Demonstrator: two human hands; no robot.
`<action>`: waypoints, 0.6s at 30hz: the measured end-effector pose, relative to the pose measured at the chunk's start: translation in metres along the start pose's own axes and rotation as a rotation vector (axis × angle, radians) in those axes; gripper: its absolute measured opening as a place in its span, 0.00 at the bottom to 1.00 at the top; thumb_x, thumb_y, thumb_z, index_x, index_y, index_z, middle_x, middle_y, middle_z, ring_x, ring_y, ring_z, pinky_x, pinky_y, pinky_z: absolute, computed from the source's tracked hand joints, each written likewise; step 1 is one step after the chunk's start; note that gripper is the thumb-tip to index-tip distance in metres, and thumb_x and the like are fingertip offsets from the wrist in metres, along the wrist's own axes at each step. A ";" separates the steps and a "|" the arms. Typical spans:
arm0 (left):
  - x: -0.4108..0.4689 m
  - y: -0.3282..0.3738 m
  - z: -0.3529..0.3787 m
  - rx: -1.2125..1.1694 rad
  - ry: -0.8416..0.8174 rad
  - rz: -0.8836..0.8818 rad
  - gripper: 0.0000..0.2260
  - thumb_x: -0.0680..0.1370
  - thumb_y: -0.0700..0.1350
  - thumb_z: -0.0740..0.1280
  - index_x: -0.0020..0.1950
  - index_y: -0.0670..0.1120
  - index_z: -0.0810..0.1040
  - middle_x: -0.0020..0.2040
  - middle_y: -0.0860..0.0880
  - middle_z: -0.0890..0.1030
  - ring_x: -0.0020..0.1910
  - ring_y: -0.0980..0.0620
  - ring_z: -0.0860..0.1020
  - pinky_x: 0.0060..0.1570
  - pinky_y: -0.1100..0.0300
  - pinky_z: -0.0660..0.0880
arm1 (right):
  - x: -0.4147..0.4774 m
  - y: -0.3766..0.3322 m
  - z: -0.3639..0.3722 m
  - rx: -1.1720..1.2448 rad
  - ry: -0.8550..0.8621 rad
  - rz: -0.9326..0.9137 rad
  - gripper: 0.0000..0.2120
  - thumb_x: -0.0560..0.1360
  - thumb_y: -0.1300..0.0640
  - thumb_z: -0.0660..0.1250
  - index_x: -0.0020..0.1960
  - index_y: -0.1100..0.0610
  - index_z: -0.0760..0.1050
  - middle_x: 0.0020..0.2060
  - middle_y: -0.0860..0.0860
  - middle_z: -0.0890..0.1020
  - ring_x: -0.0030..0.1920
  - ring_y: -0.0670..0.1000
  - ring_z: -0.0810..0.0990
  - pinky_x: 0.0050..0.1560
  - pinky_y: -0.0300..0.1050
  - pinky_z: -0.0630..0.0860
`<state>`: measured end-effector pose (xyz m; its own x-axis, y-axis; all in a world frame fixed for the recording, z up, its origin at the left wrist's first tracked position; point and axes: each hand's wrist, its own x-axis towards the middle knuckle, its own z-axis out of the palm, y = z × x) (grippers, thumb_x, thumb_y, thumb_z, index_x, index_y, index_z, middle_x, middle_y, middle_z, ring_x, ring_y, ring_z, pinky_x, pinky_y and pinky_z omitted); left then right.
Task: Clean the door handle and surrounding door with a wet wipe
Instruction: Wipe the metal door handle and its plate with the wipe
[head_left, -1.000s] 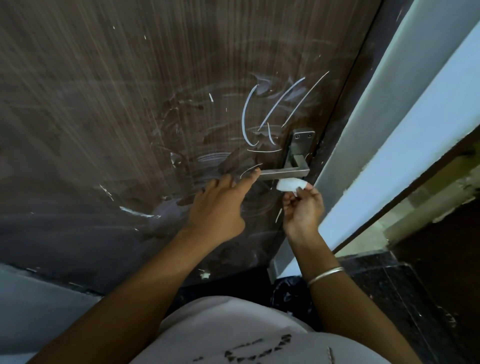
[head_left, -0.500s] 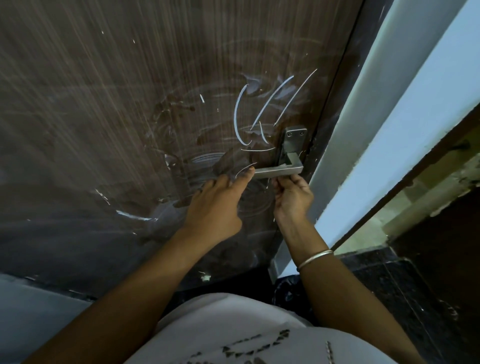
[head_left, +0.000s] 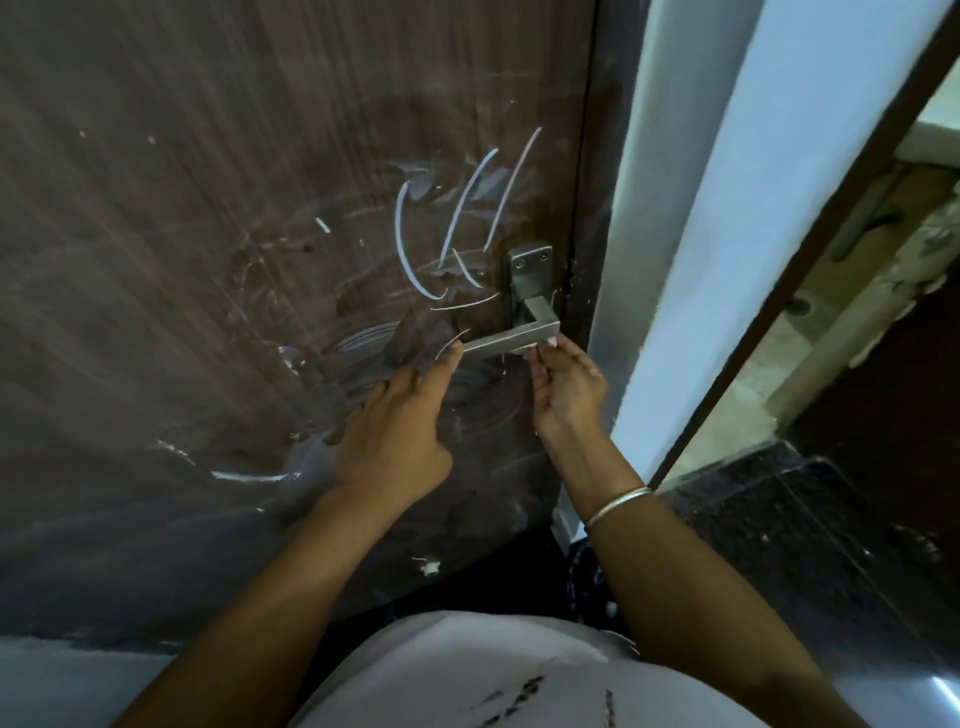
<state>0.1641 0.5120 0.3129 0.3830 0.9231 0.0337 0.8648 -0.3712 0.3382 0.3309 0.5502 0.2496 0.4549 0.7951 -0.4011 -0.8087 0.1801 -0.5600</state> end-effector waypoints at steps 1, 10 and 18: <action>0.000 0.000 -0.001 -0.003 -0.007 -0.009 0.43 0.68 0.36 0.66 0.74 0.60 0.46 0.69 0.43 0.66 0.65 0.41 0.66 0.60 0.43 0.71 | 0.003 -0.003 -0.002 0.020 -0.012 -0.012 0.12 0.73 0.71 0.66 0.56 0.66 0.77 0.46 0.57 0.83 0.46 0.54 0.84 0.45 0.42 0.81; 0.001 -0.001 0.005 0.003 0.073 -0.006 0.41 0.67 0.36 0.66 0.73 0.61 0.51 0.70 0.45 0.67 0.66 0.41 0.67 0.61 0.43 0.71 | 0.007 0.011 -0.002 -0.056 -0.017 -0.014 0.09 0.71 0.73 0.67 0.46 0.61 0.76 0.41 0.56 0.81 0.42 0.52 0.81 0.42 0.40 0.80; -0.001 0.002 0.010 -0.015 0.114 -0.001 0.42 0.65 0.33 0.65 0.72 0.61 0.54 0.63 0.42 0.73 0.50 0.35 0.76 0.52 0.41 0.75 | 0.007 0.025 0.005 -0.089 -0.021 -0.148 0.09 0.71 0.71 0.68 0.41 0.58 0.77 0.37 0.55 0.80 0.38 0.50 0.80 0.41 0.41 0.79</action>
<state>0.1689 0.5093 0.3045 0.3419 0.9293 0.1399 0.8599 -0.3694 0.3522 0.3118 0.5631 0.2362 0.5578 0.7758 -0.2949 -0.6968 0.2447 -0.6743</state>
